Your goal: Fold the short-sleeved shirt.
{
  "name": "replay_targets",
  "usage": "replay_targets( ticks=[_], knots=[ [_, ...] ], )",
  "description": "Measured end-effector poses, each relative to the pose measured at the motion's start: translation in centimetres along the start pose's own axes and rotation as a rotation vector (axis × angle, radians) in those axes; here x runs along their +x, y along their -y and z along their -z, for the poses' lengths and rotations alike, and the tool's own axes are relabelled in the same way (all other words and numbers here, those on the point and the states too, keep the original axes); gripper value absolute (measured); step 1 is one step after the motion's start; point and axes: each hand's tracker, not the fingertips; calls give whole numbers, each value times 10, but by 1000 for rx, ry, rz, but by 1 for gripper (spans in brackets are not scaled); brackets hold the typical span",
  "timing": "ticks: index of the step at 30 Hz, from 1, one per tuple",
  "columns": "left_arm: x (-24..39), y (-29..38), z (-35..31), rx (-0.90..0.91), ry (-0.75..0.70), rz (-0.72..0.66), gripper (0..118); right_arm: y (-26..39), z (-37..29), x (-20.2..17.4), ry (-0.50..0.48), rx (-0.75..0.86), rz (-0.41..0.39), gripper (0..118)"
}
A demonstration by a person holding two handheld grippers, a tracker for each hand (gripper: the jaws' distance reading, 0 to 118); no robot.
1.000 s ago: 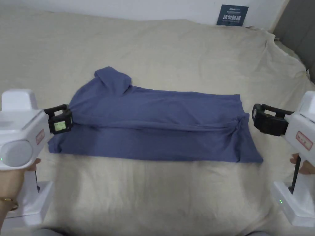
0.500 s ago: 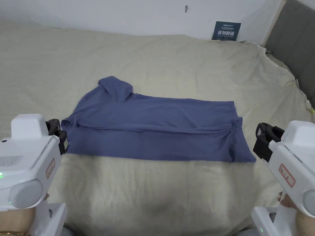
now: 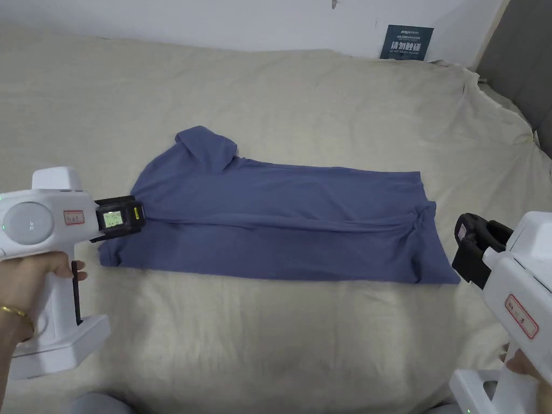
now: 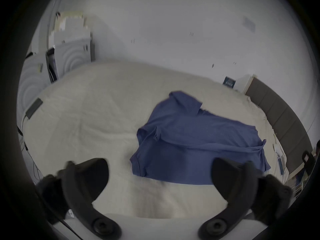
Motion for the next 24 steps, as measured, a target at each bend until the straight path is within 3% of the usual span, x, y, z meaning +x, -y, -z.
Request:
replay_targets(
  ticks=[8,10,11,13,17,21,24],
  knots=[
    [-15,-1,82,-284,-191,37,117,10,21,3,14,-66,-3,0],
    [-16,2,87,-287,-209,27,101,13,25,4,19,-81,4,0],
    [-17,3,90,-288,-207,24,82,14,27,4,21,-89,3,0],
    [-18,4,96,-308,-212,26,63,16,31,3,25,-104,-3,0],
    [-9,11,97,-322,-145,45,6,18,37,5,25,-126,-14,0],
    [-4,11,99,-327,-133,37,0,15,40,9,33,-137,-4,0],
    [-9,4,88,-310,-113,-42,0,7,46,16,37,-151,0,0]
  ],
)
